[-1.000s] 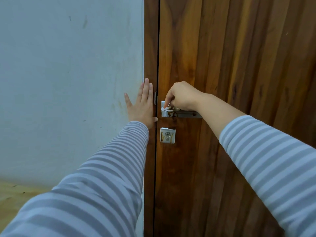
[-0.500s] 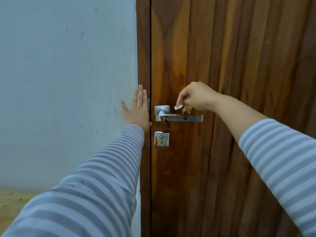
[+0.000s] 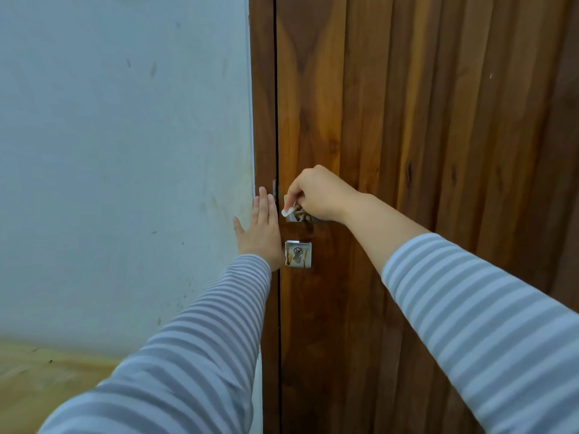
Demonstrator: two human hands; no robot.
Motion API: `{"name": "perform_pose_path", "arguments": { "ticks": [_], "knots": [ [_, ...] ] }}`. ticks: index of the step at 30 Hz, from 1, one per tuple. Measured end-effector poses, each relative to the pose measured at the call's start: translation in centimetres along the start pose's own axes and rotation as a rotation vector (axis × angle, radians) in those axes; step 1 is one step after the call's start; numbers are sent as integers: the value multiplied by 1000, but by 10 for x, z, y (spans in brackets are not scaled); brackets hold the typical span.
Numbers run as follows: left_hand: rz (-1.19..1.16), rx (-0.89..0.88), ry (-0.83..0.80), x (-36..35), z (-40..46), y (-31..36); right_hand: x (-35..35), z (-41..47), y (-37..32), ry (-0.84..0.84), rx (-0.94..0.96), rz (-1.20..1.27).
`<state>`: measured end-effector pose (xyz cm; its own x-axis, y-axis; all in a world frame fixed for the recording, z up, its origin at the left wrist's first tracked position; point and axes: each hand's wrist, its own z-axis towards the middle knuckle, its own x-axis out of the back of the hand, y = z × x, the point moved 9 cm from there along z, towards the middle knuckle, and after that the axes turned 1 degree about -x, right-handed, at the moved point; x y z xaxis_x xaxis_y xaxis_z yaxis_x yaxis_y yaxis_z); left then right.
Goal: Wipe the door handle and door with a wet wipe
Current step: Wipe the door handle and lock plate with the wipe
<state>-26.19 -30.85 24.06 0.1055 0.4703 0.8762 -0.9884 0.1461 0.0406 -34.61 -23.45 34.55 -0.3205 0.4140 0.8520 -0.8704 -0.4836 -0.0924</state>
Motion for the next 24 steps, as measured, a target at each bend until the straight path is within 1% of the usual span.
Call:
{"name": "perform_pose_path", "arguments": {
  "ticks": [6, 9, 24],
  "knots": [
    [13, 4, -9, 1, -1, -2, 8, -16, 17, 63, -49, -36],
    [3, 18, -16, 0, -2, -1, 13, -26, 26, 69, -62, -45],
    [15, 44, -68, 4, -6, 0, 35, -65, 74, 134, -166, 41]
  ]
}}
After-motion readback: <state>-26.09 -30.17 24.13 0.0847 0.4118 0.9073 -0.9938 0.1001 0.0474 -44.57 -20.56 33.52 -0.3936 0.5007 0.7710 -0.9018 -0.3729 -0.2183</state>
